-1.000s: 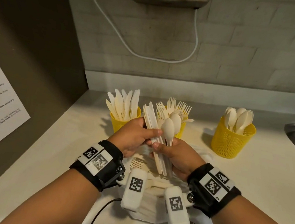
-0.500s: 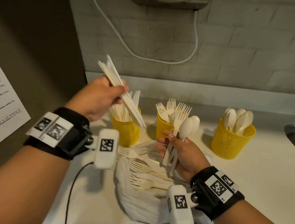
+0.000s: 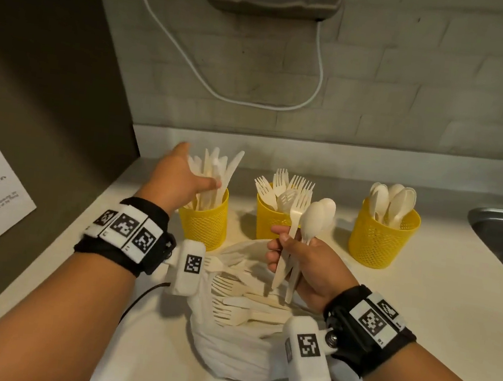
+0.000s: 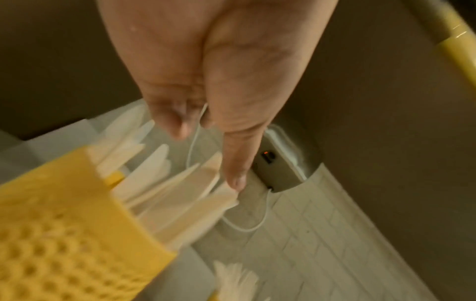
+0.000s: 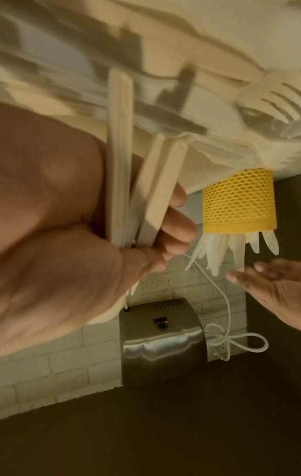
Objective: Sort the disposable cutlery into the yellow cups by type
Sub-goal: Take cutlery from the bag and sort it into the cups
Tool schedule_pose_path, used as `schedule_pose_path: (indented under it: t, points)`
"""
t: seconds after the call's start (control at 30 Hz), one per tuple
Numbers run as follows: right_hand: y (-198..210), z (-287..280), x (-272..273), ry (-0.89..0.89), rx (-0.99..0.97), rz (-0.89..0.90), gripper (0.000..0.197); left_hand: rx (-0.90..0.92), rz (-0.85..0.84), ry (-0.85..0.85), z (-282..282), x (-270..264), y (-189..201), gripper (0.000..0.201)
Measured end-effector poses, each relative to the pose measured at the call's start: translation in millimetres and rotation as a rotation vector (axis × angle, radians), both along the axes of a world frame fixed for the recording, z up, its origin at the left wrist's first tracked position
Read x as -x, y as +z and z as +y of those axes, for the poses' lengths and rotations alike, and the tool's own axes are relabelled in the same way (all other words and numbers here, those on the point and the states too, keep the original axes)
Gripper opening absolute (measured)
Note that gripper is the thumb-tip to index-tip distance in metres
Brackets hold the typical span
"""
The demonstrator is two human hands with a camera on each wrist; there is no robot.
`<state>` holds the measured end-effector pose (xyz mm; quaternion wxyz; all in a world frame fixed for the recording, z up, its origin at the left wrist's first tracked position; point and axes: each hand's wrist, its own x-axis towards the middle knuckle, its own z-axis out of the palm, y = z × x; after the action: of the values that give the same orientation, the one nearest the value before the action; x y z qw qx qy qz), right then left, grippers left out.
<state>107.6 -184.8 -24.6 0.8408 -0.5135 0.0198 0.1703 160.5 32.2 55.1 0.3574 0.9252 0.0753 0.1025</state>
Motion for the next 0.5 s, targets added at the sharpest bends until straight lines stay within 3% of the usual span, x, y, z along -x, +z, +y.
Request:
schedule_pose_path:
  t: [0.07, 0.13, 0.17, 0.23, 0.3, 0.4, 0.5]
  points:
    - [0.4, -1.6, 0.1, 0.028, 0.012, -0.015, 0.018, -0.080, -0.193, 0.095, -4.5, 15.1, 8.8, 0.079]
    - [0.4, -1.3, 0.8, 0.072, 0.038, -0.043, 0.017, -0.059, -0.353, 0.057, -18.0, 29.7, 12.2, 0.062]
    - [0.3, -0.3, 1.7, 0.101, 0.054, -0.059, 0.016, 0.005, -0.333, -0.051, -28.0, 35.3, 9.9, 0.059]
    - [0.2, 2.8, 4.3, 0.163, 0.090, -0.086, 0.015, 0.202, -0.100, -0.356, -52.0, 44.6, -0.1, 0.064]
    - [0.4, 5.1, 8.0, 0.210, 0.108, -0.096, 0.014, 0.275, 0.051, -0.511, -67.4, 43.6, -13.1, 0.057]
    - [-1.9, 1.5, 7.8, 0.158, 0.057, -0.040, 0.016, 0.289, -0.089, -0.453, -67.8, 32.2, -12.2, 0.044]
    - [-4.2, -9.2, 3.6, -0.002, 0.004, -0.007, 0.017, 0.472, -0.349, -0.282, -58.1, 15.9, 4.3, 0.043]
